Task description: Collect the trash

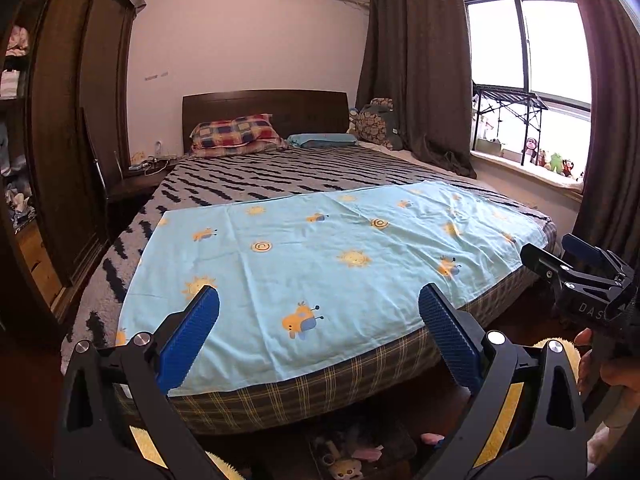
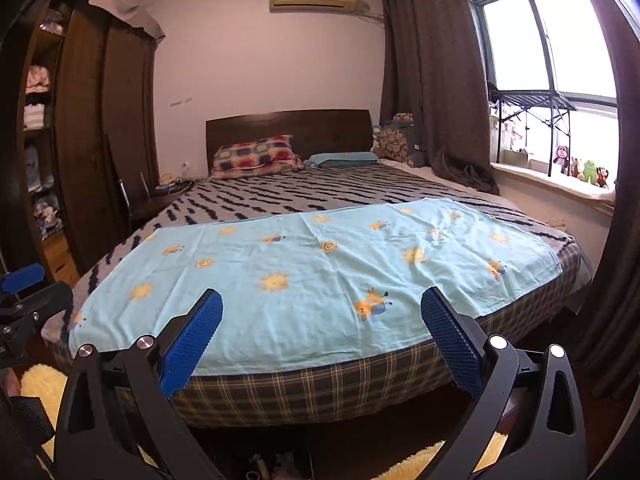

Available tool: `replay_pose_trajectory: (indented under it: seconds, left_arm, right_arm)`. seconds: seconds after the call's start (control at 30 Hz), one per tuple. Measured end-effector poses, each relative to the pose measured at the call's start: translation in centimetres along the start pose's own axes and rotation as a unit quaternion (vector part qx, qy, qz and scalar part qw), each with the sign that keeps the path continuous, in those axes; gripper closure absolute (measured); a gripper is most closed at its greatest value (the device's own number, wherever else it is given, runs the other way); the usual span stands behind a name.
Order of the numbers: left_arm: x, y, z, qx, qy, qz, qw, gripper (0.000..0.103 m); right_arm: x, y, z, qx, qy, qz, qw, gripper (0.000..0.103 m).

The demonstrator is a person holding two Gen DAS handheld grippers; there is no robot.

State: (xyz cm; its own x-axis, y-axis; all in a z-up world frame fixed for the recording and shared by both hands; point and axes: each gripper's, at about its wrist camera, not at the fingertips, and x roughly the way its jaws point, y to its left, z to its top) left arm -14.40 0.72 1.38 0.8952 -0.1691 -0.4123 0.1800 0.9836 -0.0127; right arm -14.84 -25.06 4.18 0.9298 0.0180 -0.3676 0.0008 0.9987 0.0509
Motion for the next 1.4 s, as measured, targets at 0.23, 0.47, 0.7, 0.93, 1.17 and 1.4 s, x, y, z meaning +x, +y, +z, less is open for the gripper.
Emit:
replay_pose_trajectory:
  seconds: [0.23, 0.47, 0.7, 0.93, 1.17, 1.4]
  left_arm:
    - [0.01, 0.32, -0.09, -0.002, -0.001, 0.002, 1.0000, 0.008]
    - [0.07, 0.30, -0.14, -0.002, 0.002, 0.002, 1.0000, 0.008]
    - [0.17, -0.02, -0.27, -0.001, 0.005, -0.001, 1.0000, 0.008]
    - [0.12, -0.03, -0.31, -0.003, 0.004, 0.001, 1.0000, 0.008]
    - [0.04, -0.02, -0.30, -0.005, 0.003, 0.004, 1.0000, 0.008]
    - [-0.01, 0.02, -0.31, -0.005, 0.004, 0.004, 1.0000, 0.008]
  right_arm:
    - [-0.18, 0.19, 0.00, 0.003, -0.005, 0.002, 1.000, 0.003]
    - [-0.22, 0.34, 0.06, 0.004, -0.007, 0.002, 1.000, 0.003]
    - [-0.35, 0.21, -0.18, 0.009, -0.003, -0.002, 1.000, 0.003]
    - [-0.38, 0.21, -0.15, 0.011, -0.005, -0.004, 1.000, 0.003]
    - [-0.35, 0.24, -0.15, 0.011, -0.003, -0.002, 1.000, 0.003]
    - [-0.31, 0.25, -0.11, 0.012, -0.002, -0.002, 1.000, 0.003]
